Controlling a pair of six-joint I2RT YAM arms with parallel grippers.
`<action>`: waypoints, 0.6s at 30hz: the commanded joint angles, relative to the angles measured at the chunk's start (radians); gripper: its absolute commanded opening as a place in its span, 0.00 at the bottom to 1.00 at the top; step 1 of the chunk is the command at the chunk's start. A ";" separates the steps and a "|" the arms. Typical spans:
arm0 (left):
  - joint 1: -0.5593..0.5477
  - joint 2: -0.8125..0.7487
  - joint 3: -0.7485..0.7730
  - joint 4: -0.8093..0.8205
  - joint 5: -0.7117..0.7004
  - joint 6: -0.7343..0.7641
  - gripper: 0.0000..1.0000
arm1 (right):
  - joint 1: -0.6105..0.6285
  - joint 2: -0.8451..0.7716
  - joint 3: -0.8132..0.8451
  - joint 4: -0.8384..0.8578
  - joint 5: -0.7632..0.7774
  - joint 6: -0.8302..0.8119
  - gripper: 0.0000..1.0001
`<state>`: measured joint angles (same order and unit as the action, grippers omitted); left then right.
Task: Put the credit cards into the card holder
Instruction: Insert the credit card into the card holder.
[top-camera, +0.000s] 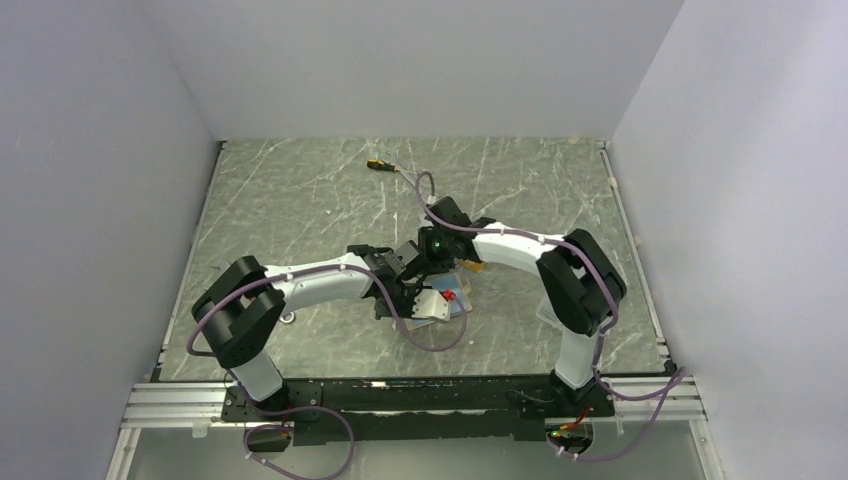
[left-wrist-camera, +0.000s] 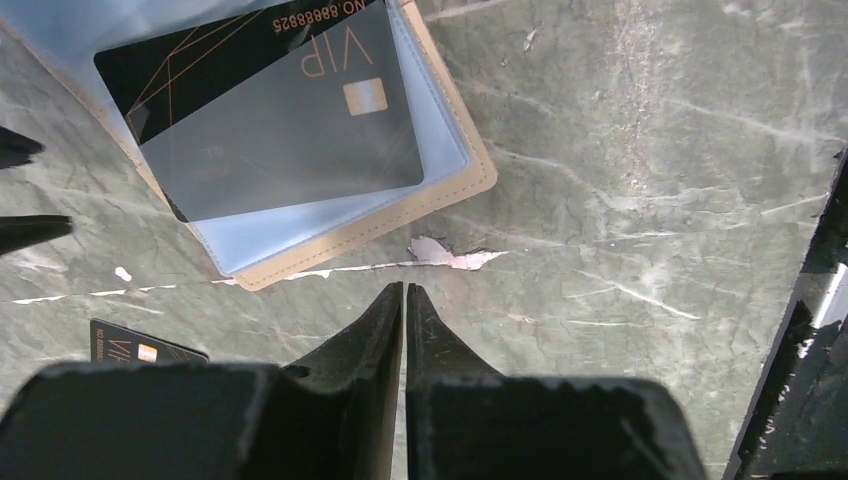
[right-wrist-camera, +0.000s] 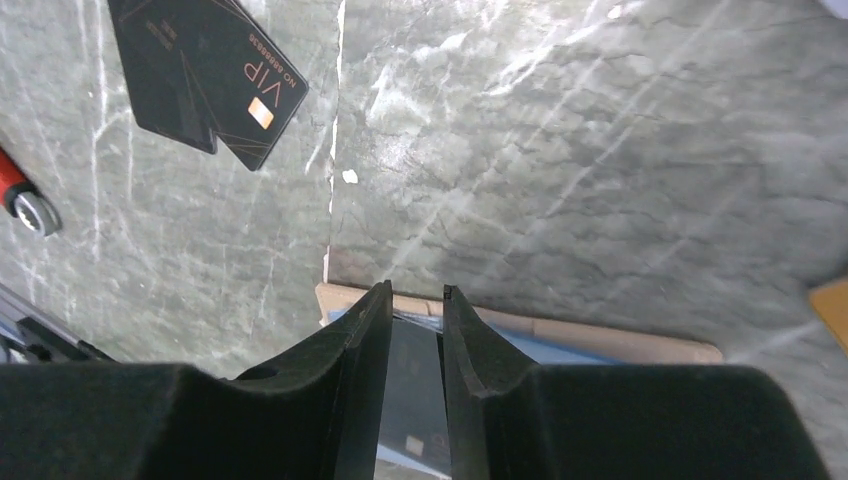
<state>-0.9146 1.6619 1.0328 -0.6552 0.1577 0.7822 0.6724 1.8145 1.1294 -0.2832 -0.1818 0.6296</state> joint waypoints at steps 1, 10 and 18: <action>0.017 0.020 0.038 0.016 -0.004 0.022 0.11 | 0.024 0.046 0.061 0.010 -0.023 -0.028 0.28; 0.051 0.102 0.055 0.048 -0.031 0.065 0.11 | 0.052 0.072 0.030 0.018 -0.059 -0.016 0.21; 0.054 0.147 0.072 0.063 -0.038 0.066 0.10 | 0.060 -0.002 -0.042 -0.006 -0.042 -0.002 0.19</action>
<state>-0.8680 1.7599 1.0889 -0.6567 0.1333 0.8200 0.7258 1.8763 1.1213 -0.2756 -0.2302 0.6220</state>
